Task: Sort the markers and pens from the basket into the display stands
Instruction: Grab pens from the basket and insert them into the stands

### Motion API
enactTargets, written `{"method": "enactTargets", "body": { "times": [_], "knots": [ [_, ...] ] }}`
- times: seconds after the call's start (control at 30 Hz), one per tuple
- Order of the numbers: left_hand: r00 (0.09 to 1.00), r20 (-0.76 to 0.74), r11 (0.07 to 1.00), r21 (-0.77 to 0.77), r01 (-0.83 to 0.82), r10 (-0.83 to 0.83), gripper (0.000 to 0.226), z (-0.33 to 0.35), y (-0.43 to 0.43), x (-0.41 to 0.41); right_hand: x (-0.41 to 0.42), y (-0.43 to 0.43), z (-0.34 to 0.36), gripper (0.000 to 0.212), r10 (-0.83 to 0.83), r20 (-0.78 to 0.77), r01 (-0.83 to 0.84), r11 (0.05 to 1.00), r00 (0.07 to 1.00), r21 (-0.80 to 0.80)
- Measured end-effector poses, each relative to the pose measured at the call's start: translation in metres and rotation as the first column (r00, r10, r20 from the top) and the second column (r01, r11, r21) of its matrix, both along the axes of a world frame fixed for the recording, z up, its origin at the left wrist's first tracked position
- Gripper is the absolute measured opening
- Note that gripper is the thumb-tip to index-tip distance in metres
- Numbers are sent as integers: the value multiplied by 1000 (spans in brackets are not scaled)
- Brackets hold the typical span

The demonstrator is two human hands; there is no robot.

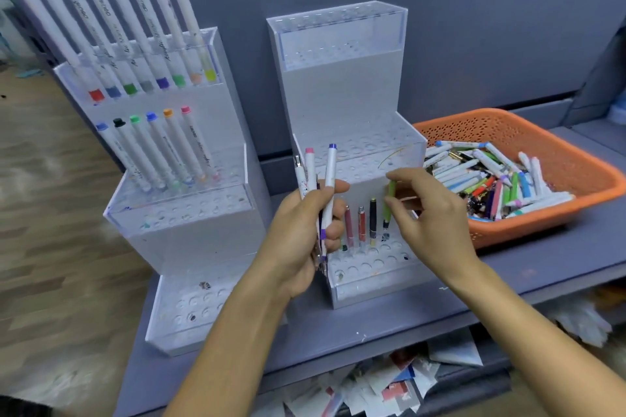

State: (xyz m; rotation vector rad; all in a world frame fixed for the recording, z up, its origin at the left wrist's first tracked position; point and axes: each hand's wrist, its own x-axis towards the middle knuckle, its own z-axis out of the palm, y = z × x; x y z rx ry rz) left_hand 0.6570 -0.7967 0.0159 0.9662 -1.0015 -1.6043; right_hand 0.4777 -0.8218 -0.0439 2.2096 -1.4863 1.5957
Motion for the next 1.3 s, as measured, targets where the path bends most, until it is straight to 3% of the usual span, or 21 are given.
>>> {"method": "enactTargets", "body": {
  "times": [0.3, 0.73, 0.97, 1.17, 1.3],
  "knots": [
    [996, 88, 994, -103, 38, -29, 21, 2, 7, 3, 0, -2, -12, 29, -43, -99, 41, 999, 994, -19],
    [996, 61, 988, -137, 75, -67, 28, -2, 9, 7, -4, 1, -11, 30, 7, 19, -9, 994, 1000, 107],
    [997, 78, 996, -88, 30, -23, 26, -4, 10, 11, 2, 5, -15, 28, -17, 7, 17, 999, 1000, 42],
    [997, 67, 995, -92, -28, 34, 28, 0, 12, 18, 24, 18, 17, 25, -12, 178, 15, 1000, 984, -14],
    [991, 117, 988, -148, -49, 66, 29, 5, 14, 25, 56, 28, 51, 29, 218, 426, -289, 951, 878, 111]
  ]
}}
